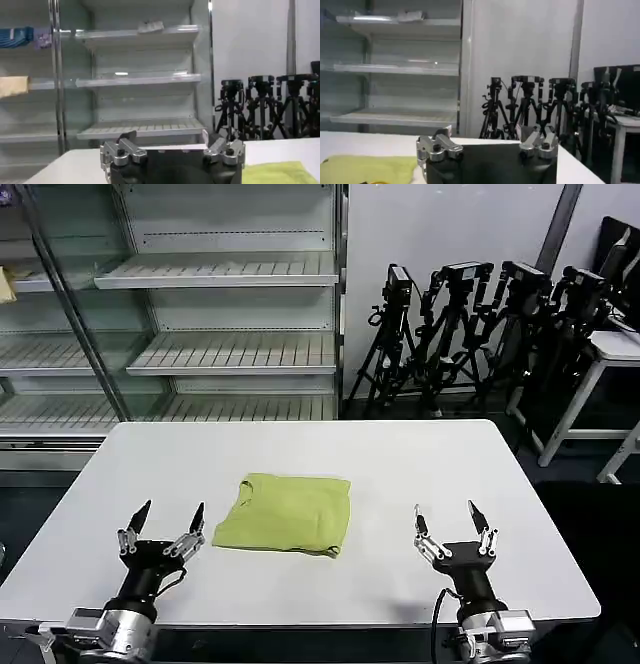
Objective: Fold and organize the clothes.
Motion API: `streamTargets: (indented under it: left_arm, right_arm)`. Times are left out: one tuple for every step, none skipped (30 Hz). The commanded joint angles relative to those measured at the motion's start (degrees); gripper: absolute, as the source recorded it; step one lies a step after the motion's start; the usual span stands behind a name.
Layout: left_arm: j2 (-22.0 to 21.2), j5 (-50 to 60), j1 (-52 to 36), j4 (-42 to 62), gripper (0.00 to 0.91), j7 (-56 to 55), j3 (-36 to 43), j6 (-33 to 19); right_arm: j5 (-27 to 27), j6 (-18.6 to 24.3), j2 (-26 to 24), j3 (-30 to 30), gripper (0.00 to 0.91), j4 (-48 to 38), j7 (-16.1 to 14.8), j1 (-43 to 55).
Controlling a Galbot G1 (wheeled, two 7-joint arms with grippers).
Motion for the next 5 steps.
streamTargets:
  left_arm:
    - [-0.2, 1.4, 0.4, 0.2, 0.907, 0.6, -0.7, -1.0]
    - [-0.2, 1.6, 0.4, 0.3, 0.907, 0.6, -0.6, -1.2]
    - [-0.2, 1.6, 0.4, 0.4, 0.907, 0.6, -0.6, -1.4]
    - [-0.2, 1.6, 0.4, 0.5, 0.907, 0.7, -0.5, -1.4]
    - [-0.2, 1.6, 0.4, 0.4, 0.907, 0.7, -0.5, -1.4]
  right_arm:
    - [-1.7, -0.3, 0.6, -0.3, 0.907, -0.2, 0.2, 0.0]
    - [-1.9, -0.2, 0.6, -0.1, 0.907, -0.2, 0.2, -0.1]
    - [-2.0, -0.2, 0.5, -0.1, 0.907, -0.2, 0.2, -0.1]
    - [-1.8, -0.2, 0.6, 0.1, 0.907, -0.1, 0.1, -0.1]
    - [-0.4, -0.5, 0.7, 0.3, 0.907, -0.1, -0.7, -0.2]
